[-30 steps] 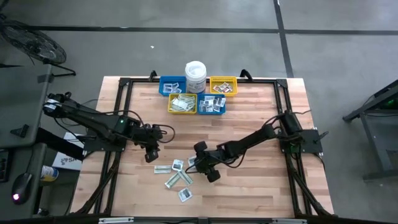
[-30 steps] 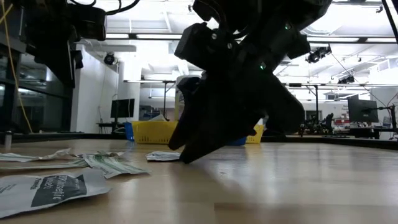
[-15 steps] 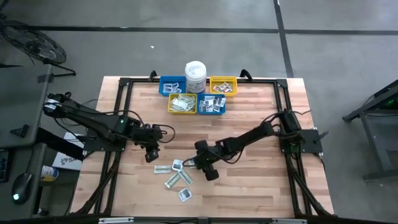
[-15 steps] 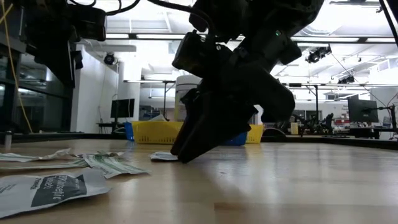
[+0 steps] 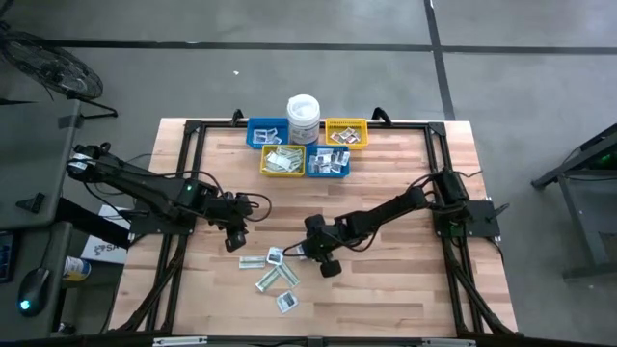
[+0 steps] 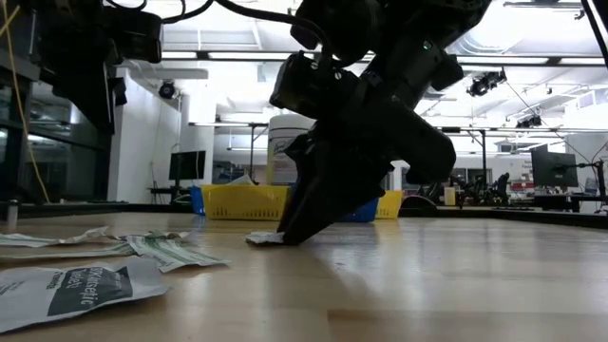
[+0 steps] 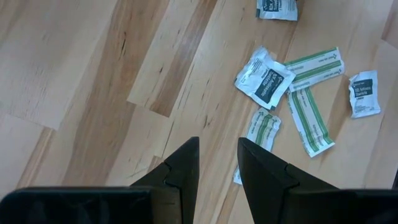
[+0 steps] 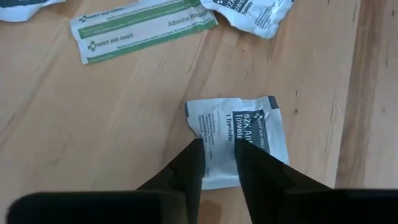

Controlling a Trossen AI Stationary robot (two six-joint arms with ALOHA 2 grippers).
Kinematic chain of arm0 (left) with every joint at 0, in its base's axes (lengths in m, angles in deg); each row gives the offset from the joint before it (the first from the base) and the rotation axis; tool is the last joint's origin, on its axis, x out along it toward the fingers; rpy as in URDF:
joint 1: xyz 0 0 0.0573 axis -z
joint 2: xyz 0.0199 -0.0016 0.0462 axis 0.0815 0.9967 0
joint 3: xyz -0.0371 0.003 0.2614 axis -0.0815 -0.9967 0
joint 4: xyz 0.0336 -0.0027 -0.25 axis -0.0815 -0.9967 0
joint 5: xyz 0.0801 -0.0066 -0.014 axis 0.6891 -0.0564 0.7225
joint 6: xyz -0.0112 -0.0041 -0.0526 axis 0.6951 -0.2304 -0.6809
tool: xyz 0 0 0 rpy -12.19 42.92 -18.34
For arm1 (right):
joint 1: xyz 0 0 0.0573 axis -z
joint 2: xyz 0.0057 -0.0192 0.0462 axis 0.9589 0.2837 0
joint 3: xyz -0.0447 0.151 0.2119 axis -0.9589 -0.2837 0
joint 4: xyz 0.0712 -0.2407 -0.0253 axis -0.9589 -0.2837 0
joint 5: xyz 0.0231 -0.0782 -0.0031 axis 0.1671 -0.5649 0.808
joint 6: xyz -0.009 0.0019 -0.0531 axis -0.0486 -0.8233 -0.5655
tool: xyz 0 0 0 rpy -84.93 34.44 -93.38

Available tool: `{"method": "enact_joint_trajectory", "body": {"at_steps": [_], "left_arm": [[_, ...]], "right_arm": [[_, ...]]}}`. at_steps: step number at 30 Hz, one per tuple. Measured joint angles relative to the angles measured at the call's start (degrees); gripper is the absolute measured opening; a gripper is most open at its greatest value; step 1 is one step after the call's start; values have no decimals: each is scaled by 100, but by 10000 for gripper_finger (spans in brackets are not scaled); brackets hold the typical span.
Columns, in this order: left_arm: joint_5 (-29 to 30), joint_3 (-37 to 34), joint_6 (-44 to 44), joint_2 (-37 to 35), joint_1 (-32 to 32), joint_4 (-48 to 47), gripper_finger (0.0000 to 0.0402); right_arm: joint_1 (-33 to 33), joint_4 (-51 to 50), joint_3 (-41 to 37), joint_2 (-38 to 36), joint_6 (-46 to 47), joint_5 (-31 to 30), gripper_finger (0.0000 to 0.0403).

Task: Pick & Place First Aid Supplies
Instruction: Put the black towelette pack into the right blue bin

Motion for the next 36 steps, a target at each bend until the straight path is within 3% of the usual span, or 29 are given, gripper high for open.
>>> {"method": "enact_joint_trajectory", "body": {"at_steps": [10,20,29,36], "left_arm": [[0,0,0,0,0,-1,111],[1,0,9,0,1,6,111],[12,0,21,0,1,12,111],[109,0,20,0,0,18,111]], "right_arm": [[-267,102,-23,7,290,-676,7],[-479,-45,-71,-365,765,-1672,4],[-171,-553,-43,-1053,1174,-2366,2],[549,-970,-33,-1606,1630,-2255,3]]}}
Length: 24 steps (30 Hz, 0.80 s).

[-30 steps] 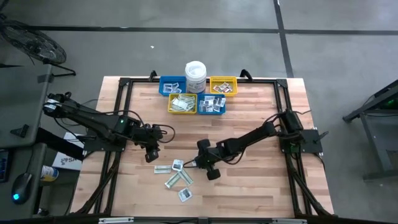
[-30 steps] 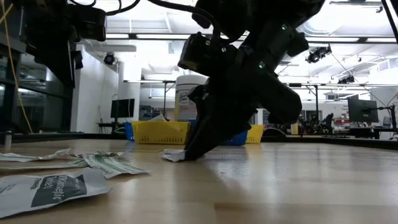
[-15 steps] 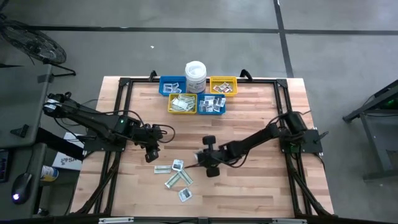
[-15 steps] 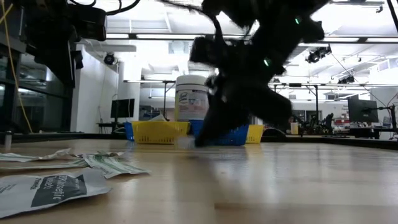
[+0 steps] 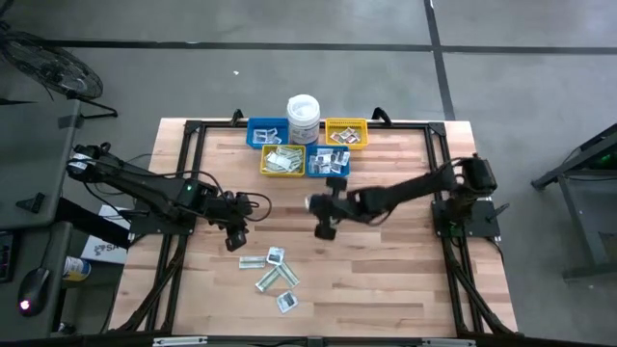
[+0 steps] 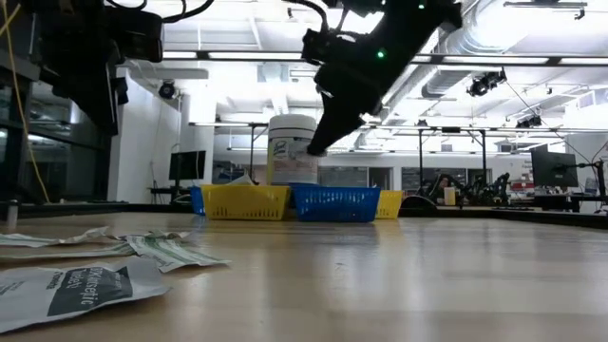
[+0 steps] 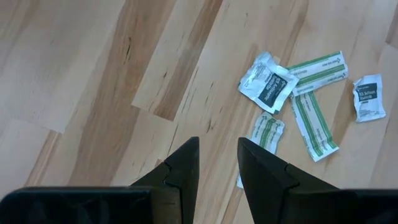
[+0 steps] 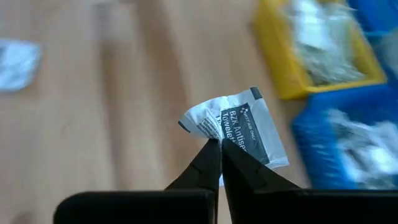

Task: Pick & Place First Aid Supplies
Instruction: Put the black towelette pack into the right blue bin

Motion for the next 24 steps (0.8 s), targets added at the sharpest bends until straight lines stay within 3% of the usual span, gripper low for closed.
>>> {"method": "enact_joint_trajectory", "body": {"at_steps": [16,24], "left_arm": [[101,0,-105,0,0,152,111],[101,0,-105,0,0,193,111]], "right_arm": [[1791,-864,7,-219,102,524,4],[2454,-918,9,-219,-760,1168,8]]}}
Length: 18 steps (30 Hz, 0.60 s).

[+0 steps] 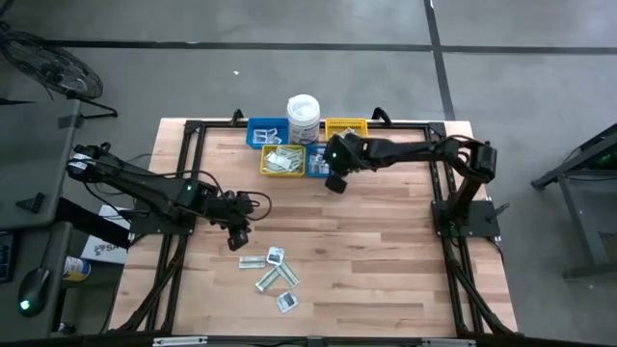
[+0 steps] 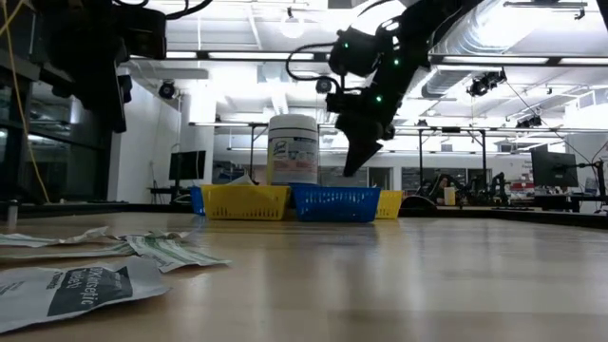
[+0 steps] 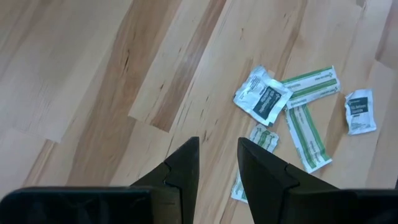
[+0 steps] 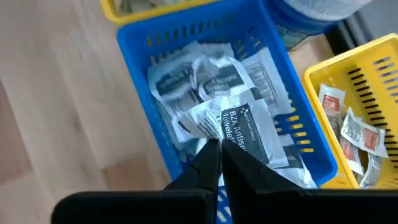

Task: Pick & Place First Aid Supplies
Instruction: Put the black towelette pack into the right blue bin

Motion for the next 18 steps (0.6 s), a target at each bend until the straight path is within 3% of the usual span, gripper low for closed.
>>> {"method": "enact_joint_trajectory", "body": {"at_steps": [7,18], "left_arm": [[59,0,-2,0,0,75,111],[57,0,-2,0,0,64,111]], "right_arm": [[367,133,0,9,-754,889,11],[433,388,4,13,-1304,935,44]]}}
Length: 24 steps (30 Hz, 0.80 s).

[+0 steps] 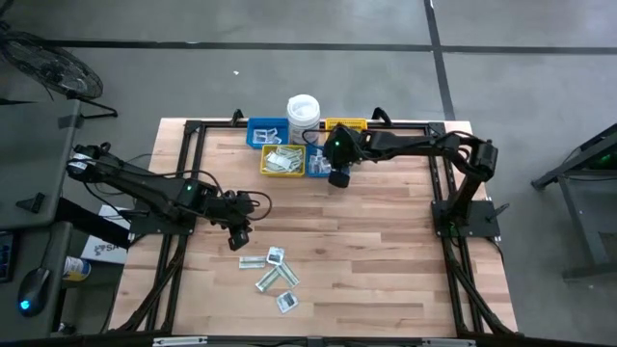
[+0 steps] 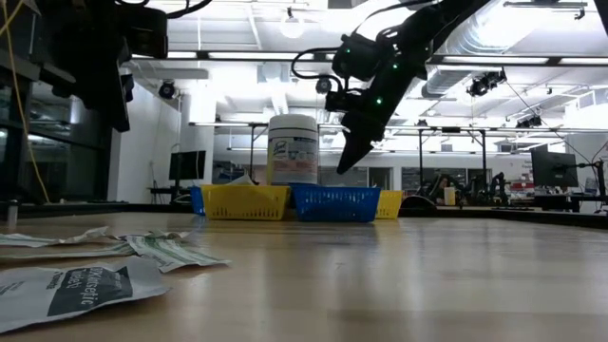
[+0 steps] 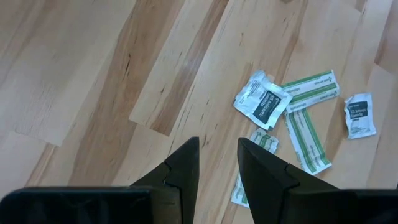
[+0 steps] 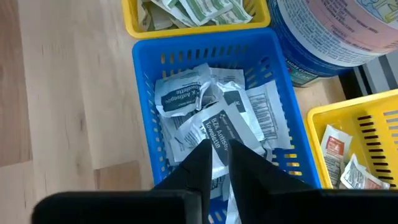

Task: Pick & Place First Aid Supplies
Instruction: Put the black towelette pack into the right blue bin

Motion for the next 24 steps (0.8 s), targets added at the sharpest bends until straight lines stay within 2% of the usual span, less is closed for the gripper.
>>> {"method": "enact_joint_trajectory", "body": {"at_steps": [6,16,24], "left_arm": [[0,0,0,0,0,1,111],[-2,0,-12,0,0,3,111],[68,0,-227,12,2,277,111]], "right_arm": [[-4,4,0,0,284,30,81],[-245,87,0,-2,744,766,157],[-701,-175,2,-7,1712,1281,173]]}}
